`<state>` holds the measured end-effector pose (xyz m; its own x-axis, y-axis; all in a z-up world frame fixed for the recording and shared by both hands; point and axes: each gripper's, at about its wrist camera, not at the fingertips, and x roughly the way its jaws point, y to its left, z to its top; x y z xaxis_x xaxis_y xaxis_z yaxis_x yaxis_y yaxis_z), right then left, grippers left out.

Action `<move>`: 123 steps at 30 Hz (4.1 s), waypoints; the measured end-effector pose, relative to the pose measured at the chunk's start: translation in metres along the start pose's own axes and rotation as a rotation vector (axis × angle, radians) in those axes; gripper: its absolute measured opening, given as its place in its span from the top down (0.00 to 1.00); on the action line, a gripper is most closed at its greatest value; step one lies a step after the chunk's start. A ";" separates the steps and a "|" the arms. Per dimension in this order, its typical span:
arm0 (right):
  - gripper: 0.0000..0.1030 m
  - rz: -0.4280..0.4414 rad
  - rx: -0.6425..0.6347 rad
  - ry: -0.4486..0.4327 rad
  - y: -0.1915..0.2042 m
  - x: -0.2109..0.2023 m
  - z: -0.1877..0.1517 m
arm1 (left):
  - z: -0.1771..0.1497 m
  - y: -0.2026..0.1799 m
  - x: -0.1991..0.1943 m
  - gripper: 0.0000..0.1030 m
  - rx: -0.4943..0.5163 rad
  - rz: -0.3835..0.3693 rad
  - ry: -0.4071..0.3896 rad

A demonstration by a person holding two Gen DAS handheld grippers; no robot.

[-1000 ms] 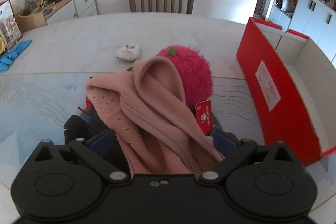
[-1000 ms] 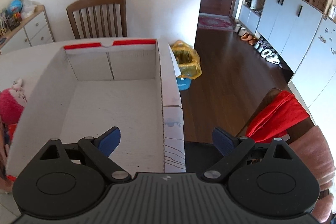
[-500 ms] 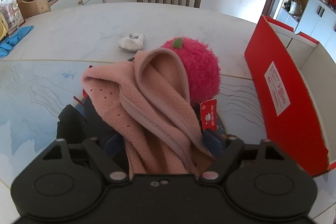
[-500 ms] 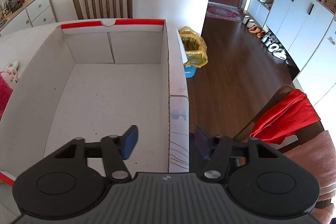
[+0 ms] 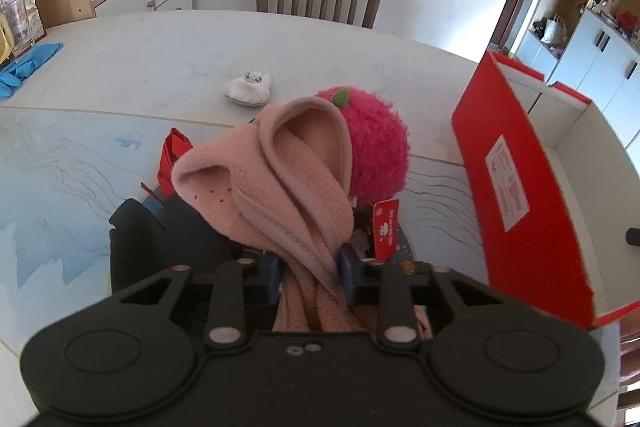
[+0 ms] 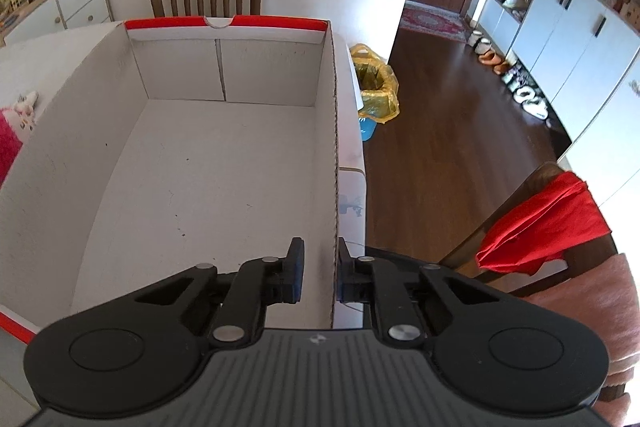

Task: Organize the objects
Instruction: 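Lift the pink scarf with the left gripper and carry it into the shoebox, then open the left gripper to drop the scarf and withdraw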

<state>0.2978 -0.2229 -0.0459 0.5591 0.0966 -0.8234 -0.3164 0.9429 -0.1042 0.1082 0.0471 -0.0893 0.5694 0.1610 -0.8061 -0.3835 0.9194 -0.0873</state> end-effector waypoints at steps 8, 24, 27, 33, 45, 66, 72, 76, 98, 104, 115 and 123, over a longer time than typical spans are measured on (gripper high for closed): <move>0.94 -0.002 -0.021 -0.015 -0.002 -0.001 -0.003 | 0.001 -0.004 -0.028 0.81 0.010 -0.025 -0.021; 0.95 0.050 -0.071 -0.039 0.005 -0.011 -0.014 | 0.039 -0.065 -0.088 0.80 0.124 -0.220 -0.106; 0.95 0.061 -0.085 -0.043 0.005 -0.014 -0.018 | 0.052 -0.093 -0.091 0.80 0.189 -0.265 -0.117; 0.95 0.079 -0.084 -0.038 0.002 -0.018 -0.024 | 0.074 -0.154 -0.078 0.80 0.304 -0.323 -0.078; 0.95 0.095 -0.062 -0.028 -0.002 -0.018 -0.023 | 0.060 -0.253 0.004 0.80 0.543 -0.373 0.095; 0.95 0.130 -0.033 0.010 -0.006 -0.014 -0.023 | 0.039 -0.286 0.106 0.76 0.548 -0.316 0.358; 0.95 0.134 -0.028 0.014 -0.006 -0.013 -0.023 | 0.041 -0.280 0.108 0.61 0.528 -0.315 0.360; 0.95 0.134 -0.030 0.015 -0.005 -0.013 -0.023 | 0.041 -0.276 0.103 0.49 0.520 -0.316 0.337; 0.95 0.133 -0.033 0.037 -0.005 -0.010 -0.021 | 0.053 -0.221 -0.007 0.45 0.429 -0.379 0.136; 0.95 0.130 -0.036 0.043 -0.004 -0.010 -0.021 | 0.048 -0.209 -0.031 0.45 0.400 -0.376 0.080; 0.95 0.133 -0.041 0.049 -0.005 -0.011 -0.020 | 0.039 -0.157 -0.060 0.38 0.298 -0.336 0.016; 0.95 0.131 -0.041 0.060 -0.005 -0.010 -0.018 | 0.040 -0.105 -0.067 0.22 0.215 -0.286 -0.027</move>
<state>0.2796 -0.2341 -0.0476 0.4650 0.1974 -0.8630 -0.4150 0.9097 -0.0155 0.1394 -0.0456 -0.0026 0.6519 -0.1069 -0.7508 -0.0456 0.9827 -0.1795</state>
